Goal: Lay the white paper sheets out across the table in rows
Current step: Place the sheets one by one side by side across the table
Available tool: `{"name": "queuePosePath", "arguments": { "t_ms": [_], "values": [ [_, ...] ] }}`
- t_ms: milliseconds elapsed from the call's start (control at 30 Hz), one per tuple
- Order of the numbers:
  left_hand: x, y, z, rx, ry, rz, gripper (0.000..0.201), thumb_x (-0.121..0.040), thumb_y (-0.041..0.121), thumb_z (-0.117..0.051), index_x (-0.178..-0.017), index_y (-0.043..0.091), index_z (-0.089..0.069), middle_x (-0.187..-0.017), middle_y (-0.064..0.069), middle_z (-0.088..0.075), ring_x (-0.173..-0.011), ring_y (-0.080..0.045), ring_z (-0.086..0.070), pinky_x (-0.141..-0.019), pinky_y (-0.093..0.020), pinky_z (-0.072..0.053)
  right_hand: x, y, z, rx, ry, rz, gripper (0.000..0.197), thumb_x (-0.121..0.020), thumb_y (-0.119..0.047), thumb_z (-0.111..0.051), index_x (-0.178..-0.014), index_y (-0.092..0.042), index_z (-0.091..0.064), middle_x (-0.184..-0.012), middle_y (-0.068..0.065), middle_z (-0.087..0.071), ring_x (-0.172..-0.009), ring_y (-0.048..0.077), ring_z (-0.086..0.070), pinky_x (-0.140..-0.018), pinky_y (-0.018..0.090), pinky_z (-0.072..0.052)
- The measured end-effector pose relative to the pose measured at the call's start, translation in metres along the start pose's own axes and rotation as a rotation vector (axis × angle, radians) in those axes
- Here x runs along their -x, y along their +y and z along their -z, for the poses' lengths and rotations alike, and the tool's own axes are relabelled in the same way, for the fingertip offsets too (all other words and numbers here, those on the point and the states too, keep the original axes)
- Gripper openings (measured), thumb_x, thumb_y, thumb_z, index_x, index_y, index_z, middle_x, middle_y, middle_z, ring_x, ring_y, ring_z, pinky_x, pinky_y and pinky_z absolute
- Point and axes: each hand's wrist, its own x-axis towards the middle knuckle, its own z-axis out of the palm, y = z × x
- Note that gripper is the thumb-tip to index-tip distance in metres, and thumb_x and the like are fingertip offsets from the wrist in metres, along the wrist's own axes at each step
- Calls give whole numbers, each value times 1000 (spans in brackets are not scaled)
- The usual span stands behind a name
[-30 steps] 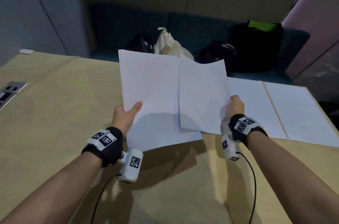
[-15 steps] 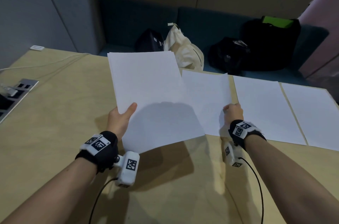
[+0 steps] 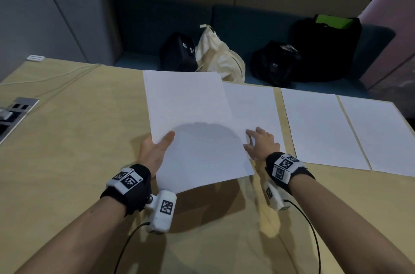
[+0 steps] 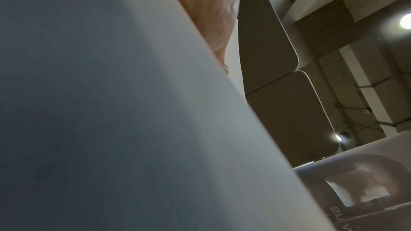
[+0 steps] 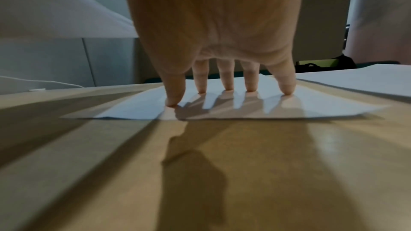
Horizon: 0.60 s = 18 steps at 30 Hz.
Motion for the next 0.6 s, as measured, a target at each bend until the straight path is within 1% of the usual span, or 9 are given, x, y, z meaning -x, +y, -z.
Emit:
{"name": "queuePosePath", "arguments": {
  "t_ms": [100, 167, 233, 300, 400, 467, 600],
  "values": [
    [1, -1, 1, -5, 1, -7, 38, -89, 24, -59, -121, 3, -58, -111, -8, -64, -101, -22, -58, -87, -30, -43, -4, 4, 3, -39, -20, -18, 54, -91, -34, -50, -142, -30, -32, -155, -2, -21, -142, 26, -18, -112, 58, -19],
    [2, -2, 1, -11, 3, -13, 36, -90, 23, -59, -121, 4, -58, -109, -5, -63, -100, -21, -57, -83, -27, -42, -6, 7, 3, -61, -19, -27, 55, -91, -35, -50, -143, -31, -31, -157, -3, -19, -144, 25, -15, -113, 60, -17],
    [3, -3, 1, -9, 2, -12, 36, -90, 23, -59, -121, 4, -58, -109, -5, -63, -102, -22, -58, -84, -27, -43, -7, 10, 3, -75, -14, -33, 56, -91, -35, -51, -143, -31, -31, -157, -4, -18, -145, 25, -14, -113, 60, -16],
    [4, -5, 2, -27, 2, -10, 37, -90, 24, -59, -121, 4, -58, -109, -5, -63, -101, -21, -57, -87, -29, -41, -7, 11, 3, -93, -6, -38, 54, -90, -34, -51, -141, -30, -33, -155, -2, -21, -144, 26, -16, -112, 60, -17],
    [4, -7, 3, -56, 8, -9, 37, -90, 25, -59, -119, 3, -59, -104, -4, -62, -96, -20, -57, -83, -27, -38, -8, 11, 4, -101, 0, -46, 52, -90, -33, -51, -139, -28, -36, -152, 1, -26, -142, 26, -19, -111, 60, -19],
    [4, -7, 3, -69, 14, -15, 37, -90, 25, -58, -119, 3, -59, -103, -3, -61, -98, -21, -57, -83, -27, -37, -9, 11, 3, -96, -1, -45, 53, -89, -34, -51, -140, -29, -36, -153, 1, -25, -142, 27, -18, -111, 60, -20],
    [4, -6, 3, -63, 15, -8, 37, -90, 25, -58, -120, 3, -58, -106, -3, -61, -99, -21, -56, -84, -27, -38, -11, 12, 2, -102, -9, -52, 55, -90, -35, -52, -141, -30, -33, -156, -2, -20, -144, 27, -14, -112, 61, -16]
  ]
}}
